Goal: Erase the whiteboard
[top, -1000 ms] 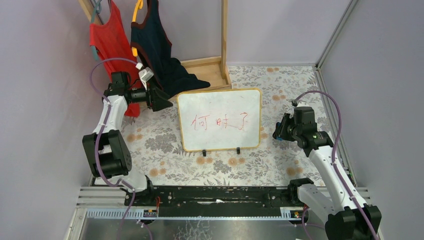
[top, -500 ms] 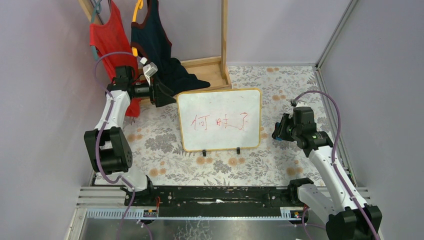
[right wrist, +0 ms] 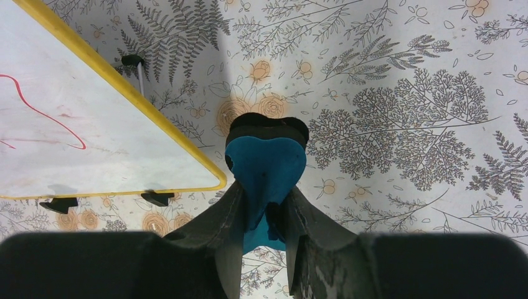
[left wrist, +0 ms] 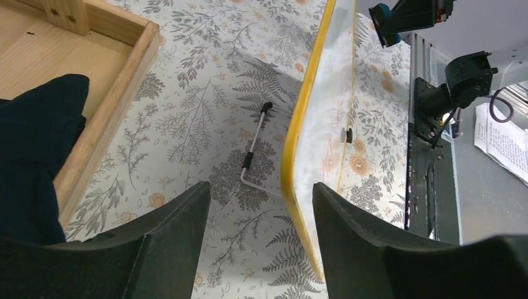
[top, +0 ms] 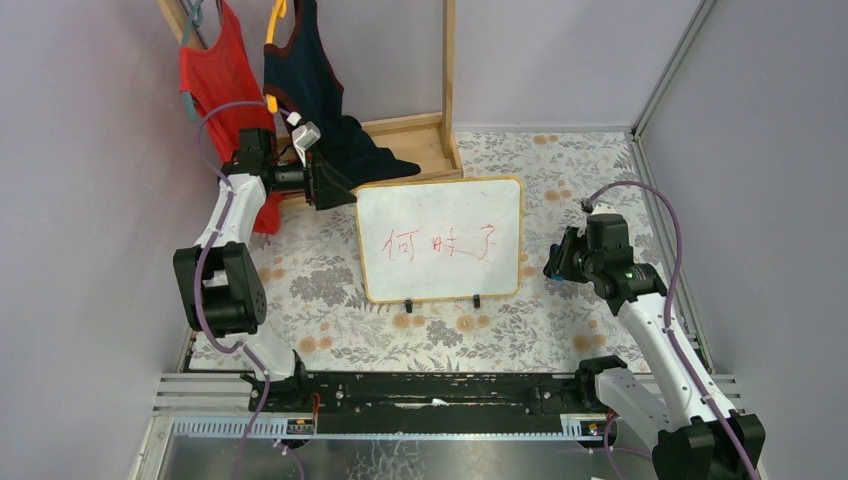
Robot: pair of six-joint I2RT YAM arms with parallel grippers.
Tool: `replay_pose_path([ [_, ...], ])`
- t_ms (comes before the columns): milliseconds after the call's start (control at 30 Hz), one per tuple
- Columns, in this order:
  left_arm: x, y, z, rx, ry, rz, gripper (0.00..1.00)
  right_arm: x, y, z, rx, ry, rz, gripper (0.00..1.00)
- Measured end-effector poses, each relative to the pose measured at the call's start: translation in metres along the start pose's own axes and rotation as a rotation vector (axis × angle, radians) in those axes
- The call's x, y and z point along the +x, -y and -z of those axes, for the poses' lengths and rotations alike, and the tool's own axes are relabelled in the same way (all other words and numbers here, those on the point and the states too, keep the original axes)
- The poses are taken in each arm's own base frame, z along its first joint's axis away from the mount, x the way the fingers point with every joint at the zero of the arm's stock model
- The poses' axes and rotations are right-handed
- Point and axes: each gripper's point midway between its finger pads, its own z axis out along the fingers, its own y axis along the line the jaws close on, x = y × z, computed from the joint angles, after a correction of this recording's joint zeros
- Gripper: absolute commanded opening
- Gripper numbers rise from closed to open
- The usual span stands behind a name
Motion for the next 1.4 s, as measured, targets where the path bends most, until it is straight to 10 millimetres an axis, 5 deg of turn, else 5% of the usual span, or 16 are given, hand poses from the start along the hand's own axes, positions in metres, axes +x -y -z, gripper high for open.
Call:
replay_pose_path([
  [867, 0.001, 0.016, -0.034, 0.092, -0.038, 0.011, 0.49, 0.001, -0.001, 0.0, -0.002, -0.001, 0.004, 0.0],
  [1400, 0.004, 0.017, -0.039, 0.087, -0.058, 0.018, 0.28, 0.0, 0.0, 0.0, 0.008, 0.003, 0.007, 0.0],
])
